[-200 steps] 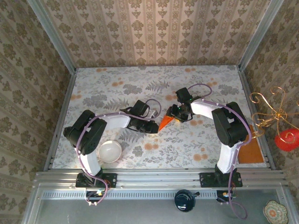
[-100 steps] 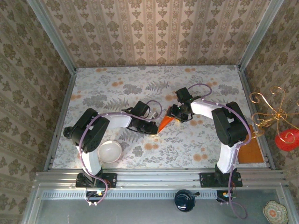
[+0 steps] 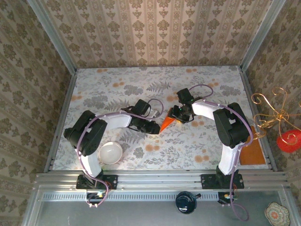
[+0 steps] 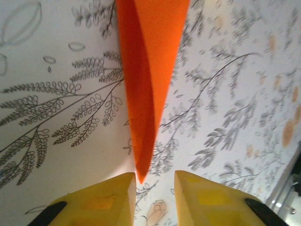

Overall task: Fold a paper plane with a square sheet of paper (pick it up from the middle)
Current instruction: Fold the wing for the fifth time at the center of the table.

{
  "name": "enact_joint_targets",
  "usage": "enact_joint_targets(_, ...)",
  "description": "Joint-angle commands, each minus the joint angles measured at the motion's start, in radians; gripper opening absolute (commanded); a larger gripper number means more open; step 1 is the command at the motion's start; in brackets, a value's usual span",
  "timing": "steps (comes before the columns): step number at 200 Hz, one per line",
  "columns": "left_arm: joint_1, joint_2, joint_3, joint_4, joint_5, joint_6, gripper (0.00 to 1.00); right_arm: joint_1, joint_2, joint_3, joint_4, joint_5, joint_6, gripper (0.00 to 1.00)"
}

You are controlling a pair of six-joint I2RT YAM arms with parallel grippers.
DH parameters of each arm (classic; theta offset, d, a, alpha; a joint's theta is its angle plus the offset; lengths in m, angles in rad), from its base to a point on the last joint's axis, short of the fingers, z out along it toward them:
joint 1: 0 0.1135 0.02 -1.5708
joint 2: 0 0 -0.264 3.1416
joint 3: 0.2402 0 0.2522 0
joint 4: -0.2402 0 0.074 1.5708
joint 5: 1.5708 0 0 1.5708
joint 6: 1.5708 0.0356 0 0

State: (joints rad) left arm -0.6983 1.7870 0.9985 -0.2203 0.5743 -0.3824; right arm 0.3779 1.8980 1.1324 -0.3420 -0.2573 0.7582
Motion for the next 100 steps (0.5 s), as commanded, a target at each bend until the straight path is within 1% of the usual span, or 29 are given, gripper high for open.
enact_joint_targets(1,0.01,-0.041,0.025,0.03,0.006,-0.036,0.32,0.007,0.131,-0.054,-0.016,0.087,-0.013,0.51)
enact_joint_targets(24,0.005,0.001,0.049,0.057,-0.003,-0.071,0.32,0.007,0.133,-0.053,-0.013,0.085,-0.011,0.51)
enact_joint_targets(67,-0.013,0.093,0.134,0.038,-0.048,-0.104,0.32,0.008,0.133,-0.054,-0.012,0.082,-0.011,0.51)
enact_joint_targets(100,-0.01,0.135,0.171,0.032,-0.06,-0.116,0.3,0.007,0.13,-0.054,-0.012,0.082,-0.011,0.51)
